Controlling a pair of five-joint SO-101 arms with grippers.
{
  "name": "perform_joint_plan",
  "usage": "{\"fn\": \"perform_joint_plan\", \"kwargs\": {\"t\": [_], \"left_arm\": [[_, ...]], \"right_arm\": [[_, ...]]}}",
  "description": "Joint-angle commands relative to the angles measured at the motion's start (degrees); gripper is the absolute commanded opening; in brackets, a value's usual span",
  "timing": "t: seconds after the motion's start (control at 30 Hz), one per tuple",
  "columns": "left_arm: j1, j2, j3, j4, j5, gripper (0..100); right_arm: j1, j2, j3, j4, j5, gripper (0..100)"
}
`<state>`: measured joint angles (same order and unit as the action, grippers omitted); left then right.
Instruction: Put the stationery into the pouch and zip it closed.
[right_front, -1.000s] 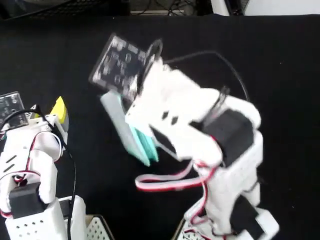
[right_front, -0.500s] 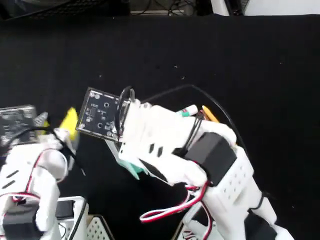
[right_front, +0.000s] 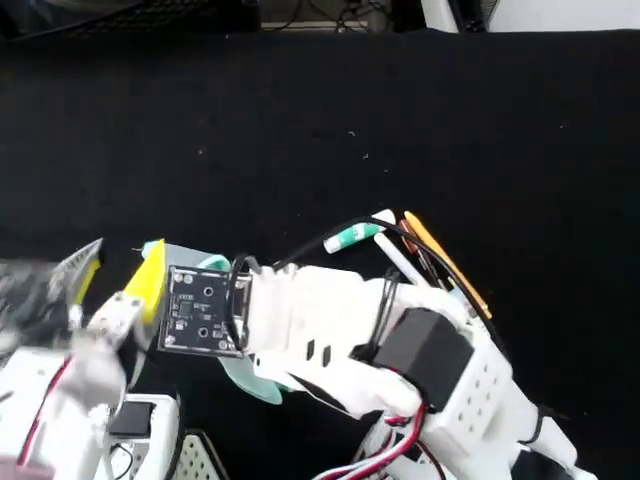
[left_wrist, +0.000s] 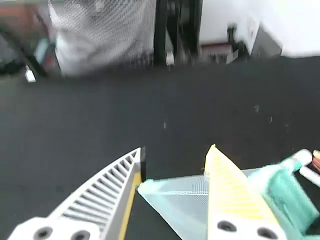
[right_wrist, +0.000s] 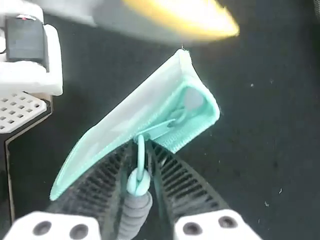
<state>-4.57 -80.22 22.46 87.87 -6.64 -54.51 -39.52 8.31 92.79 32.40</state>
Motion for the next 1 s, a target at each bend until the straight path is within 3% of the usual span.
{"fn": "perform_joint_plan", "kwargs": {"t": [0.0, 0.23, 0.43, 0.77, 0.97], "left_arm": [[1.1, 0.6, -7.2, 3.7, -4.0, 22], [1.3, 0.7, -4.0, 3.3, -7.1, 22], [8.6, 2.3, -3.6, 3.8, -7.2, 22], [11.1, 22.4, -22.7, 12.9, -7.5, 22], [11.2, 22.9, -19.8, 13.0, -10.8, 22]], "right_arm": [[-0.4, -0.2, 2.6, -0.1, 0.7, 1.2], [-0.4, -0.2, 2.7, -0.9, 0.7, 1.2], [-0.4, -0.2, 2.8, -0.8, 0.7, 1.2], [-0.4, -0.6, 8.4, -0.9, 2.8, 1.2], [-0.3, -0.7, 7.7, -1.0, 2.6, 1.2]]}}
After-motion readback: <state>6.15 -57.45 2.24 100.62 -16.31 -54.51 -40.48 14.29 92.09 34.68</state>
